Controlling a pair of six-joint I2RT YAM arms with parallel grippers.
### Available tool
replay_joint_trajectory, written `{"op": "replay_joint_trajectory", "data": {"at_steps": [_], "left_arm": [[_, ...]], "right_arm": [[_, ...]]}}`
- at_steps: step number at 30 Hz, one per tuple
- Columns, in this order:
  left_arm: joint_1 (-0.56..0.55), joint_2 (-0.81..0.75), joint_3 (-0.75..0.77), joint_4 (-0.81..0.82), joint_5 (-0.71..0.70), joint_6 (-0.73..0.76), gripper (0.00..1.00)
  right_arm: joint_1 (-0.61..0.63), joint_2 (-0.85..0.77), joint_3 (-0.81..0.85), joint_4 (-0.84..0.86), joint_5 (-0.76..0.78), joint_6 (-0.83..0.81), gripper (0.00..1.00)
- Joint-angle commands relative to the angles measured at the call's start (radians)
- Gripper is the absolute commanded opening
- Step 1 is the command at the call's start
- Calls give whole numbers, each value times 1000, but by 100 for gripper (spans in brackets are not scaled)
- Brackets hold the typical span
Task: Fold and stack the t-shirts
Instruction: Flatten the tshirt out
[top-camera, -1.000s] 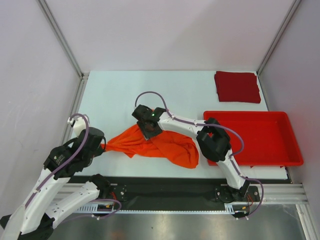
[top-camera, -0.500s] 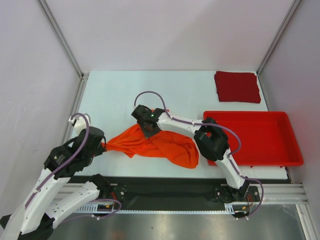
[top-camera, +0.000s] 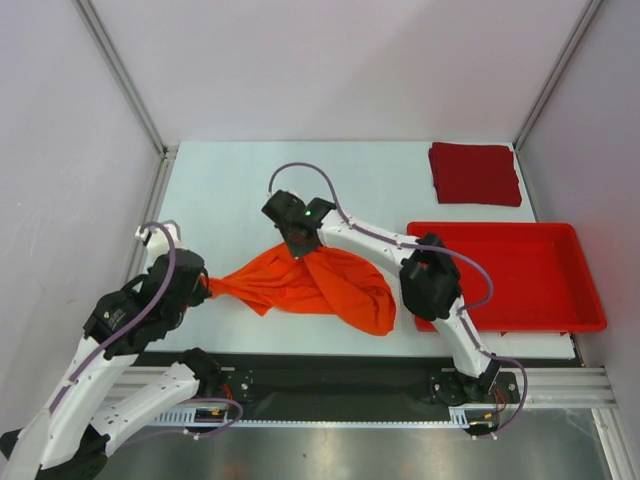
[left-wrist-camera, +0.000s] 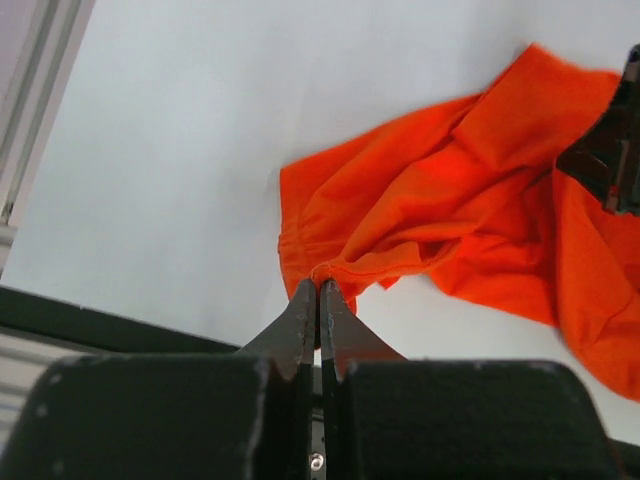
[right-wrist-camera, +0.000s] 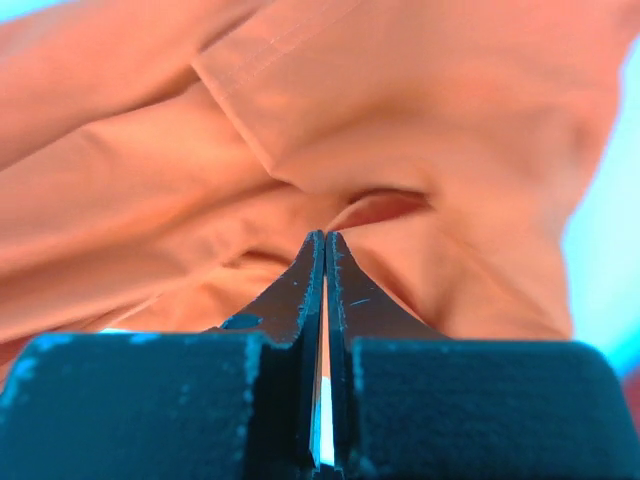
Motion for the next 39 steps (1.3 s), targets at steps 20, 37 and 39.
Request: {"op": "replay_joint_trajectory", "data": {"at_steps": [20, 37, 39], "left_arm": [[7, 38, 638, 550, -413, 533, 0], [7, 116, 815, 690, -249, 708, 0], [7, 132, 765, 731, -260, 718, 0]], "right_arm": [[-244, -919, 268, 113, 89, -371, 0], [-236, -985, 384, 139, -80, -266, 0], [-236, -959, 361, 167, -76, -279, 0]]}}
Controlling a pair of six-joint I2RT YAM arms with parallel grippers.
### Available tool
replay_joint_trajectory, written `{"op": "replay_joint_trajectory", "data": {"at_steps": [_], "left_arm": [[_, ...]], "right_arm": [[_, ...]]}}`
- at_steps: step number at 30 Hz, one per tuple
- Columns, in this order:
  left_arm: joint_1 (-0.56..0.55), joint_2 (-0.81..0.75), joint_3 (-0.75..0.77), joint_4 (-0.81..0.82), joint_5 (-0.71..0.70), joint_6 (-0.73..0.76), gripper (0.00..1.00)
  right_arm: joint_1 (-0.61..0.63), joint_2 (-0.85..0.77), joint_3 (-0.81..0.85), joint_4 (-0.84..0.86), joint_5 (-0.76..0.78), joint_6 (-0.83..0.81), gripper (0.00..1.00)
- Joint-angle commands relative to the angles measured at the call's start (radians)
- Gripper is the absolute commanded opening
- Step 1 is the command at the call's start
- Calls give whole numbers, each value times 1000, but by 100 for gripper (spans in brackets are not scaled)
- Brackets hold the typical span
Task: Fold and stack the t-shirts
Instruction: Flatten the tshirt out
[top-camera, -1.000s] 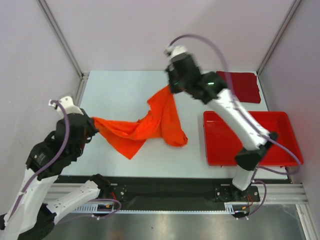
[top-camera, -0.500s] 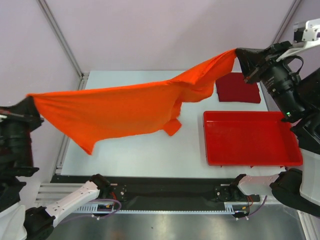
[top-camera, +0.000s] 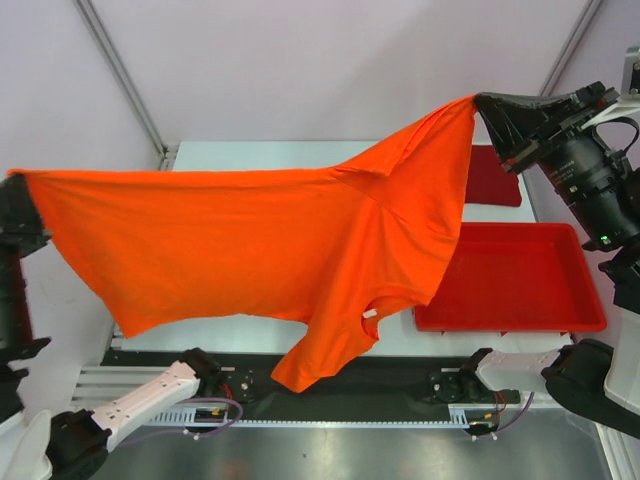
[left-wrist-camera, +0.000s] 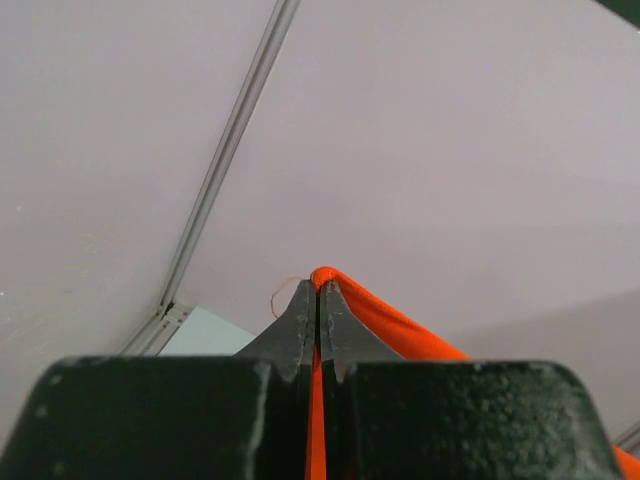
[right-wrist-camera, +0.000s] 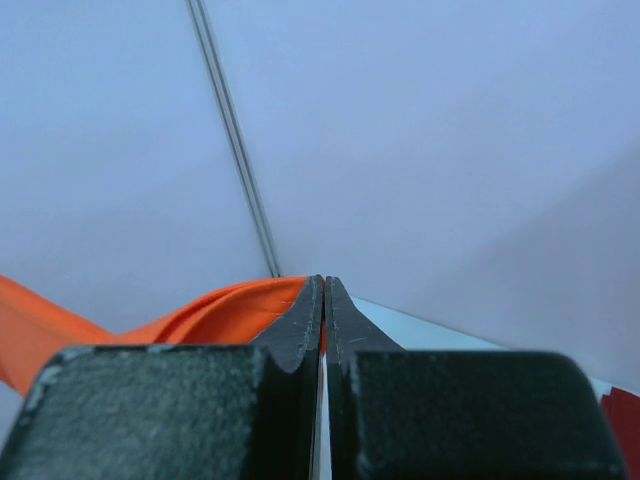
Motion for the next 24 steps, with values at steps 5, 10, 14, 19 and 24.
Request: {"op": "replay_joint_trajectory", "data": {"at_steps": [5, 10, 14, 19, 24], "left_arm": [[7, 171, -222, 324, -71, 132, 0], [154, 382, -237, 473, 54, 72, 0], [352, 599, -118, 517, 244, -45, 0], [519, 879, 172, 519, 383, -131, 0], [679, 963, 333, 555, 541, -280, 0]], "right_arm": [[-56, 106, -110, 267, 36, -64, 0], [-253, 325, -78, 439, -145, 9, 0], [-355, 525, 127, 508, -193, 35, 0], [-448, 720, 291, 626, -227, 112, 0], [-518, 740, 315, 770, -230, 183, 0]]}}
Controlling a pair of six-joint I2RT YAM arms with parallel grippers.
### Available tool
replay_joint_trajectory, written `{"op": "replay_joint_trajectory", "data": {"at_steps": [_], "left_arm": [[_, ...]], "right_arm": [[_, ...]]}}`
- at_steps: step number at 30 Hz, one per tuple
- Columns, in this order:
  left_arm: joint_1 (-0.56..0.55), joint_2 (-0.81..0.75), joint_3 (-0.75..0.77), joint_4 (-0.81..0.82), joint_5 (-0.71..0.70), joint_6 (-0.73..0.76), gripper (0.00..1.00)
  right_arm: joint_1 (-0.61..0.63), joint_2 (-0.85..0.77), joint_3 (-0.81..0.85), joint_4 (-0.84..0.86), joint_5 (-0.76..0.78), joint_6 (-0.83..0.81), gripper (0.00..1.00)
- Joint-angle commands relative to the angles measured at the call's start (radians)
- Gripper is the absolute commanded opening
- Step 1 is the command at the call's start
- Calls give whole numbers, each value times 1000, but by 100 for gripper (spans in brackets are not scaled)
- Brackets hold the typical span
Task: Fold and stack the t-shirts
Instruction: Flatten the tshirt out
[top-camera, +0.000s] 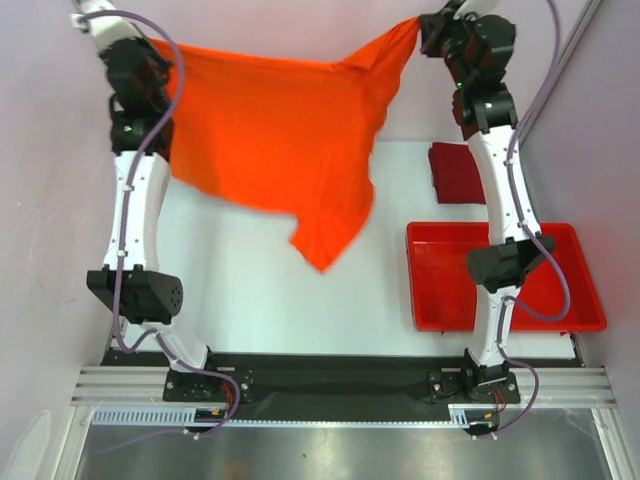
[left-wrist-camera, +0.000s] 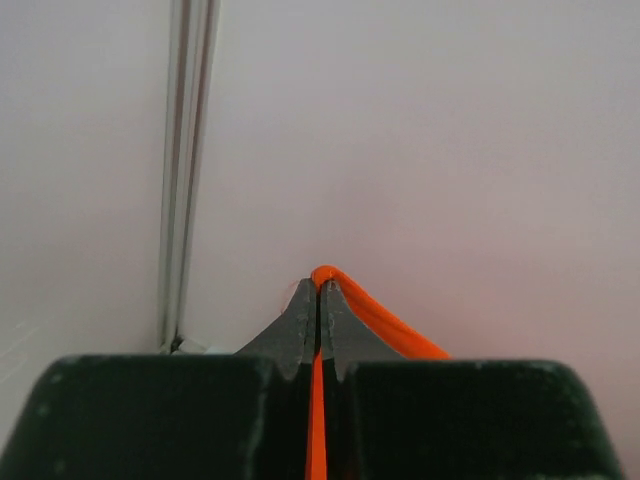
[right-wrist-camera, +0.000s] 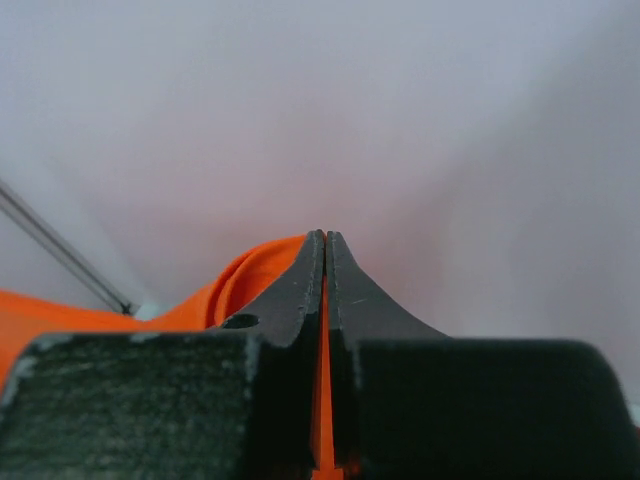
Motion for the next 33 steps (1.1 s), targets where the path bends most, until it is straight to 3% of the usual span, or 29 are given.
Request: {"op": "replay_joint_trajectory", "data": {"at_steps": [1, 8, 25, 33], "left_arm": [[106, -33, 164, 112, 138, -164, 0], [157, -35, 160, 108, 207, -222, 1], [186, -380, -302, 91, 229, -222, 0], [186, -437, -338, 97, 203, -217, 0]], "right_arm": [[-47, -70, 108, 258, -13, 79, 0], [-50, -87, 82, 272, -41, 105, 0], [39, -389, -276, 63, -41, 14, 0], [52, -404, -227, 52, -24, 14, 0]]}}
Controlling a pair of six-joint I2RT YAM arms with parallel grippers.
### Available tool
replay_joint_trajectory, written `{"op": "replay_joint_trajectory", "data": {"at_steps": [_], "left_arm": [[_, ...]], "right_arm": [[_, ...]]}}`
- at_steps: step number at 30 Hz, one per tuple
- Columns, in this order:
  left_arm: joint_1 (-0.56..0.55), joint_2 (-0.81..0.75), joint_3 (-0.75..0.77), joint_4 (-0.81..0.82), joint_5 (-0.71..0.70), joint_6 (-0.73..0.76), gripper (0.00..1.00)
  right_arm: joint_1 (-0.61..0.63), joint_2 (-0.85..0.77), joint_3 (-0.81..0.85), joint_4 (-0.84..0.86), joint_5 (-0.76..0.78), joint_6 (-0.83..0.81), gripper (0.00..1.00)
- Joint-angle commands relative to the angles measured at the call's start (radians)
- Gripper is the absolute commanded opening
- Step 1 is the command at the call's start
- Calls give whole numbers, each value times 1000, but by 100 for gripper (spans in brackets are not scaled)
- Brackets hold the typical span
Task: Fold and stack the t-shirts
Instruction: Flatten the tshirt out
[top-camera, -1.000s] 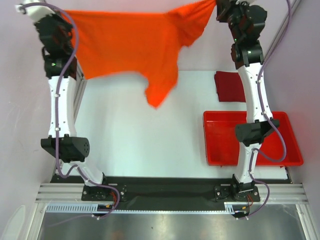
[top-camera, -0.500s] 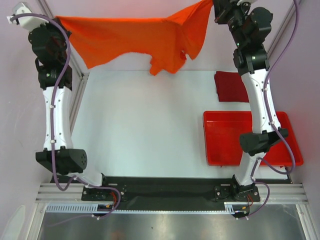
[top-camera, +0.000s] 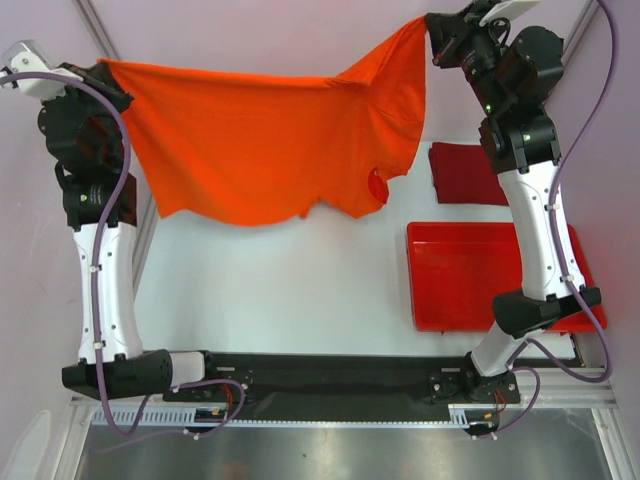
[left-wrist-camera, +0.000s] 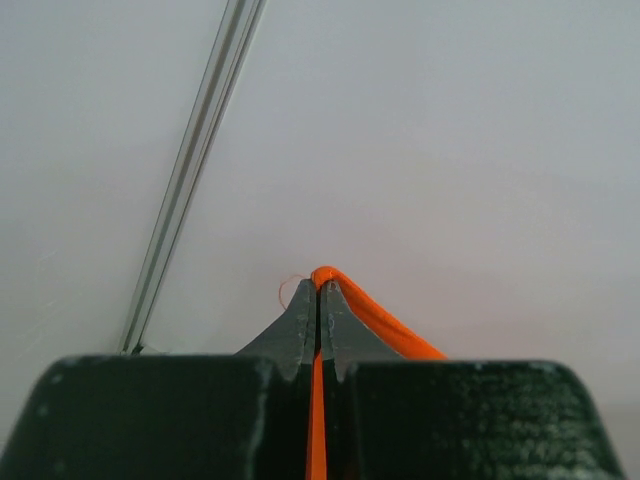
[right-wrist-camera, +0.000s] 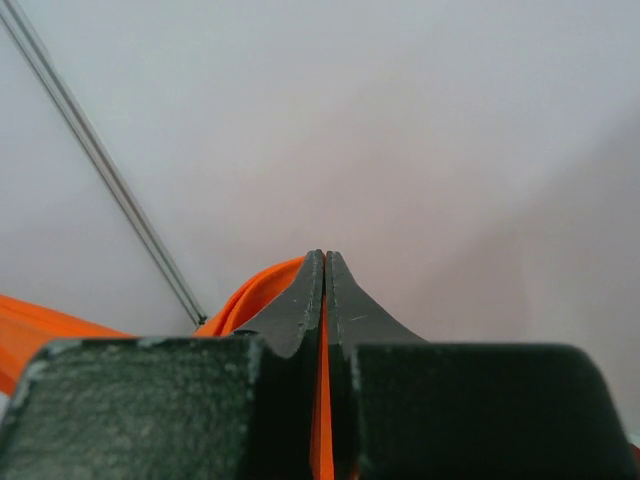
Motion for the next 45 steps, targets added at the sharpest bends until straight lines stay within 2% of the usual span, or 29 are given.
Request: {"op": "replay_joint_trajectory", "data": {"at_steps": [1, 4, 9, 16, 23, 30, 33, 35, 36, 37, 38, 40, 41, 42, 44, 45], "left_arm": [[15, 7, 29, 57, -19, -13, 0], [15, 78, 104, 77, 12, -30, 0], [15, 228, 313, 100, 40, -45, 0], [24, 489, 573, 166, 67, -84, 0], [49, 599, 760, 221, 93, -171, 0], [49, 593, 773, 195, 104, -171, 0], [52, 543, 701, 164, 135, -151, 0], [52, 467, 629, 155, 142, -131, 0], [52, 437, 528, 152, 148, -124, 0], [52, 399, 468, 152, 150, -114, 0], [52, 321, 328, 156, 158, -98, 0], [50, 229, 175, 170, 184, -73, 0], [52, 137, 26, 172, 190, -53, 0], [50, 97, -44, 167, 207, -39, 0], [52, 20, -162, 124, 211, -15, 0], [50, -50, -281, 83, 222, -1, 0]], "right_arm": [[3, -26, 46, 51, 26, -16, 0], [5, 12, 79, 88, 38, -24, 0], [-15, 144, 262, 120, 47, -33, 0], [-75, 321, 365, 273, 69, 63, 0], [-113, 353, 410, 340, 90, 106, 0], [-135, 310, 392, 298, 79, 109, 0], [-136, 267, 350, 228, 58, 108, 0], [-135, 214, 263, 187, 26, 116, 0], [-126, 191, 222, 174, 18, 113, 0], [-116, 157, 109, 166, 15, 90, 0], [-106, 90, 47, 154, 17, 74, 0], [-67, 14, -133, 133, 27, 41, 0], [-58, -54, -185, 96, 30, 28, 0], [-43, -88, -246, 75, 32, 21, 0], [11, -168, -436, 18, 59, 13, 0], [32, -246, -501, 4, 64, 7, 0]]}}
